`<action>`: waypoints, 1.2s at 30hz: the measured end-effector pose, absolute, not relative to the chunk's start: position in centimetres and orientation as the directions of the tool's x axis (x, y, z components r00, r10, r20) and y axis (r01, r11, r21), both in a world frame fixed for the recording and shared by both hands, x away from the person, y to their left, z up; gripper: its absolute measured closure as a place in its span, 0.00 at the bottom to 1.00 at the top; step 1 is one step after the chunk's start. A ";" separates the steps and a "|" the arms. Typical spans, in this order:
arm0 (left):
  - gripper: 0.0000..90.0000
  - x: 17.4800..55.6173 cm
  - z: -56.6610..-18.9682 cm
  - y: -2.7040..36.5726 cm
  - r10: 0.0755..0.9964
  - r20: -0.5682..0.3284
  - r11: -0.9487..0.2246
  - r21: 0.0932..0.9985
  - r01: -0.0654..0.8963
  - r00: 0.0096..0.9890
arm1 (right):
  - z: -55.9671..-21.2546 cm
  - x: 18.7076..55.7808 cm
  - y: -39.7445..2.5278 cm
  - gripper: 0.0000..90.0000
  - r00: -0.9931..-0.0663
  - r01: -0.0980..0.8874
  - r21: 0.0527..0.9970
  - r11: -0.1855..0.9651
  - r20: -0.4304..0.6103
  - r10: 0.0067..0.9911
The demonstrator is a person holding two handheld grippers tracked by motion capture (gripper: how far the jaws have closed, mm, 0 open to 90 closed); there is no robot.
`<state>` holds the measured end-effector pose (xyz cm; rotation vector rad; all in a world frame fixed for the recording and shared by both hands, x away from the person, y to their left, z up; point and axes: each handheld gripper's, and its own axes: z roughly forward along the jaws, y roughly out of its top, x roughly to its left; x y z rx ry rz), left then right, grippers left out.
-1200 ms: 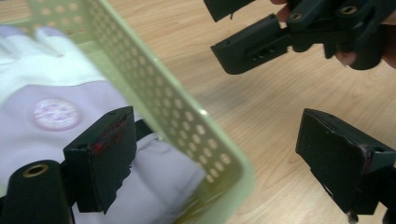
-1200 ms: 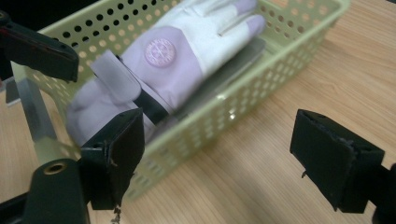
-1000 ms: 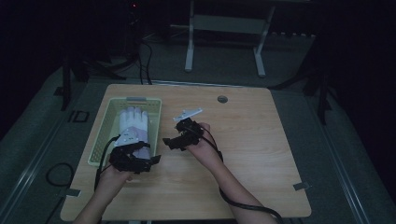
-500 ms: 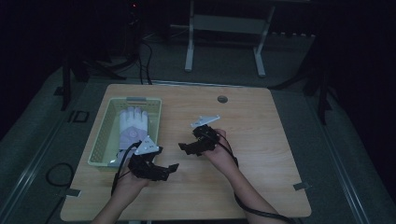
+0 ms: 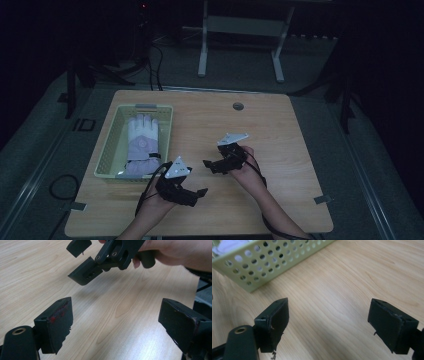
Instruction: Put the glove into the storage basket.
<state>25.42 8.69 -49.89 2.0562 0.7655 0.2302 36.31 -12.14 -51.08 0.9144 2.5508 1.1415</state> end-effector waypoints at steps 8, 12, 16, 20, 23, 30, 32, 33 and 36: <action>0.14 25.5 -51.3 7.5 0.570 -0.151 -0.421 0.791 0.444 0.808 | -52.3 35.6 -13.8 0.19 -0.788 0.456 0.729 0.510 0.066 0.612; 0.14 25.5 -52.2 7.0 0.559 -0.156 -0.433 0.782 0.448 0.814 | -53.1 35.3 -14.3 0.19 -0.785 0.467 0.723 0.509 0.074 0.615; 0.14 25.5 -53.1 6.6 0.556 -0.163 -0.441 0.773 0.455 0.815 | -53.6 35.0 -14.7 0.19 -0.786 0.470 0.720 0.511 0.078 0.613; 0.14 25.6 -53.8 6.4 0.545 -0.164 -0.444 0.775 0.449 0.822 | -54.3 34.7 -15.3 0.19 -0.785 0.476 0.724 0.498 0.095 0.612; 0.14 25.7 -54.0 6.4 0.549 -0.167 -0.430 0.784 0.448 0.819 | -54.6 34.5 -15.6 0.19 -0.789 0.472 0.726 0.501 0.093 0.608; 0.14 25.7 -54.8 6.3 0.552 -0.170 -0.429 0.782 0.452 0.817 | -55.4 33.8 -16.7 0.19 -0.808 0.446 0.725 0.524 0.075 0.584; 0.14 25.7 -55.0 6.2 0.550 -0.168 -0.435 0.779 0.452 0.818 | -55.7 33.8 -17.0 0.19 -0.809 0.451 0.715 0.535 0.073 0.584; 0.14 25.7 -55.1 6.2 0.550 -0.167 -0.432 0.781 0.450 0.818 | -55.8 33.8 -17.1 0.19 -0.808 0.452 0.713 0.536 0.072 0.585; 0.14 25.7 -55.2 6.1 0.547 -0.178 -0.430 0.779 0.457 0.818 | -55.8 33.8 -17.4 0.19 -0.805 0.452 0.715 0.533 0.071 0.588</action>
